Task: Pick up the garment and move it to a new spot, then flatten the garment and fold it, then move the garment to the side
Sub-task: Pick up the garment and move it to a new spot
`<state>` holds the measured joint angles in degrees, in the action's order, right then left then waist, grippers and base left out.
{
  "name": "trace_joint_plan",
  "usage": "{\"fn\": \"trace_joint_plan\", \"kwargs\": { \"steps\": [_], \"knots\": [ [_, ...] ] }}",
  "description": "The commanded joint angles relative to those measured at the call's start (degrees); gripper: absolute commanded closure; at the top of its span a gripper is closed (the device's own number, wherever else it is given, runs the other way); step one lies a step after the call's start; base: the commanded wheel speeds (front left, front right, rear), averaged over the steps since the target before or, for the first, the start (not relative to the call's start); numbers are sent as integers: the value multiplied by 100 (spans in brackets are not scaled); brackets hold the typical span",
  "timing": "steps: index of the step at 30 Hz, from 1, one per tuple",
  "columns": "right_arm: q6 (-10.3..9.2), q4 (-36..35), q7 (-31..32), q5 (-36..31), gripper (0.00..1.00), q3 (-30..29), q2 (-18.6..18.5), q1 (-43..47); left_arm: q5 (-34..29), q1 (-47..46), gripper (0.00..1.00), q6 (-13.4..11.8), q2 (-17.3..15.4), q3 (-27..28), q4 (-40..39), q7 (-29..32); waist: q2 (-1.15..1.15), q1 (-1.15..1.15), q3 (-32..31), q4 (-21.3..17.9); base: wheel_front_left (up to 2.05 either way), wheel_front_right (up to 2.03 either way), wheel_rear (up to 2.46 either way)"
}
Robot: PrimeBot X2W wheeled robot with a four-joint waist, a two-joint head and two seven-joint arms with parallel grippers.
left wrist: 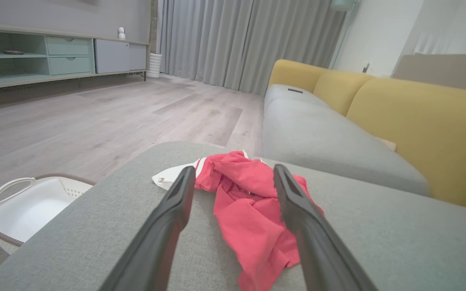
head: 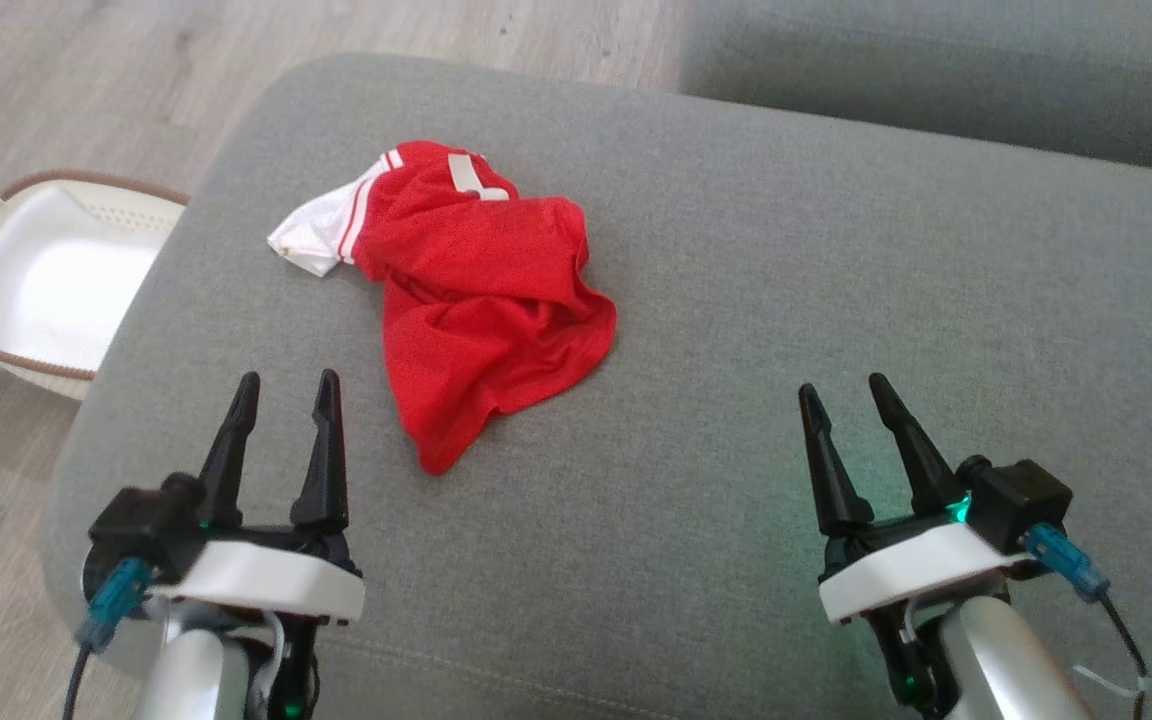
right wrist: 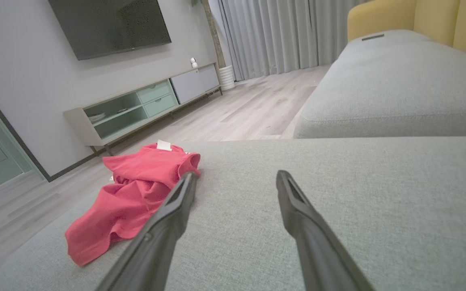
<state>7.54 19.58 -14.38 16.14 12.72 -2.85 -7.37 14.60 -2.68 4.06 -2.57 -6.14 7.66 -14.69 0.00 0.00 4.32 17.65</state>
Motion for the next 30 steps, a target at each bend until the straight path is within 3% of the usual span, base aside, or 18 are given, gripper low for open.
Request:
{"fn": "trace_joint_plan", "kwargs": {
  "steps": [1,8,11,13,17,18,22,28,29,30],
  "knots": [
    [-5,-187,-42,-27,0,131,-3,-164,-164,-368,0,62,-32,280,-72,-31,0,0,120,-55,0,0,0],
    [-5,-555,174,-331,0,-37,-39,-323,-449,-1373,0,263,-534,95,1219,141,0,0,669,-257,0,0,0],
    [-5,-825,297,-426,0,-180,-101,-381,-407,-2079,0,325,-840,-280,1759,598,0,0,925,-354,0,0,0],
    [-5,-1004,378,-454,0,-269,-132,-412,-394,-2550,0,337,-1141,-809,2034,896,0,0,1090,-424,0,0,0],
    [-5,-1312,517,-493,0,-305,-188,-475,220,-3364,0,340,-1695,-1854,2527,1436,0,0,1394,-598,0,0,0],
    [-5,-1312,517,-493,0,-305,-188,-475,220,-3364,0,340,-1695,-1854,2527,1436,0,0,1394,-598,0,0,0],
    [-5,-1540,603,-503,0,-325,-210,-550,970,-4015,0,341,-2190,-2778,2848,1890,0,0,1677,-773,0,0,0],
    [-5,-1689,623,-502,0,-391,-230,-601,2104,-4547,0,342,-2681,-3821,3079,2517,0,0,1927,-971,0,0,0],
    [-5,-1693,618,-503,0,-406,-231,-606,2273,-4601,6,342,-2757,-3949,3090,2572,0,0,1943,-995,0,0,0],
    [-5,-1692,609,-504,0,-425,-231,-610,2386,-4664,100,342,-2836,-4069,3086,2556,0,0,1951,-1013,0,0,0]
  ]
}}
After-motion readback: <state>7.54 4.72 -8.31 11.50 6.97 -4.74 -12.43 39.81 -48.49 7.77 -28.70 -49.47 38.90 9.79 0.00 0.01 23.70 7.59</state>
